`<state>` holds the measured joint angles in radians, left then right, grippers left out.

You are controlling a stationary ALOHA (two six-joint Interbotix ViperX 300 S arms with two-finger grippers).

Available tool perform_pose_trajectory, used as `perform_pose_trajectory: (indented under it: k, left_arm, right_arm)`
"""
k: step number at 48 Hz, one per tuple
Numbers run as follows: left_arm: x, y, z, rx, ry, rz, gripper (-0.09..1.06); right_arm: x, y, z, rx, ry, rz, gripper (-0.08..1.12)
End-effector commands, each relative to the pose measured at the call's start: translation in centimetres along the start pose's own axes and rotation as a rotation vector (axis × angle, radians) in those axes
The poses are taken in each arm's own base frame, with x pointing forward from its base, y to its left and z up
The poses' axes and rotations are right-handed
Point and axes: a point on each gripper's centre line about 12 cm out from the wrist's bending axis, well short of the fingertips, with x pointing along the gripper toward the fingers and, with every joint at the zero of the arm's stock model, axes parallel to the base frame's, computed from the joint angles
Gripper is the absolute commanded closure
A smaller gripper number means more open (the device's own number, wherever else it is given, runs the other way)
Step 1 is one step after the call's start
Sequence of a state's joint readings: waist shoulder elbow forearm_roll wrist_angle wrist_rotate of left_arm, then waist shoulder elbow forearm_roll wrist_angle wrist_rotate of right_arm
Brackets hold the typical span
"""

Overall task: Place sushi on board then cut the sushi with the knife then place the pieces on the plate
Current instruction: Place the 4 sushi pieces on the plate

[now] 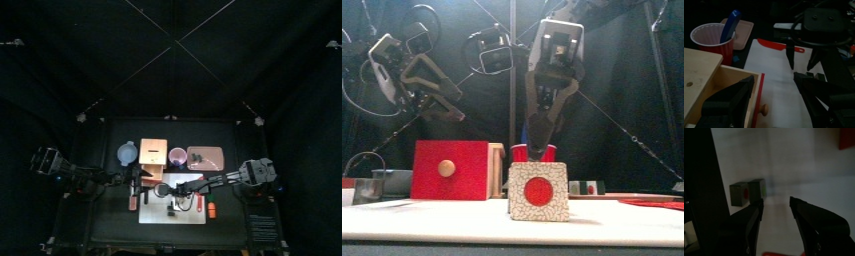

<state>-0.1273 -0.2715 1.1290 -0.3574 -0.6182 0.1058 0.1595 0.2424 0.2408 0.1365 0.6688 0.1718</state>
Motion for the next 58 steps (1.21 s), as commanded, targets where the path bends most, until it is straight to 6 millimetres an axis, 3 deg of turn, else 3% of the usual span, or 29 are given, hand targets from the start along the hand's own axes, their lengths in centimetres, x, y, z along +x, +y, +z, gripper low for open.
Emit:
perform_pose_trajectory:
  k: [1, 35, 49, 58]
  left_arm:
    - [0.2, -0.1, 0.5, -0.001, -0.017, 0.0, 0.0]
    - [0.1, 0.1, 0.4, -0.015, -0.013, 0.01, 0.0]
    - [0.1, 0.1, 0.3, -0.013, -0.011, 0.009, 0.0]
    - [0.0, 0.1, 0.1, -0.012, -0.007, 0.01, 0.0]
  right_arm:
    - [-1.3, 1.0, 1.0, -0.005, -0.045, 0.024, 0.23]
    - [1.4, 0.5, 0.2, 0.016, -0.01, 0.015, 0.25]
    - [1.4, 0.4, 0.0, 0.028, -0.009, 0.016, 0.49]
    - [-0.5, -0.7, -0.8, 0.055, -0.015, 0.009, 0.51]
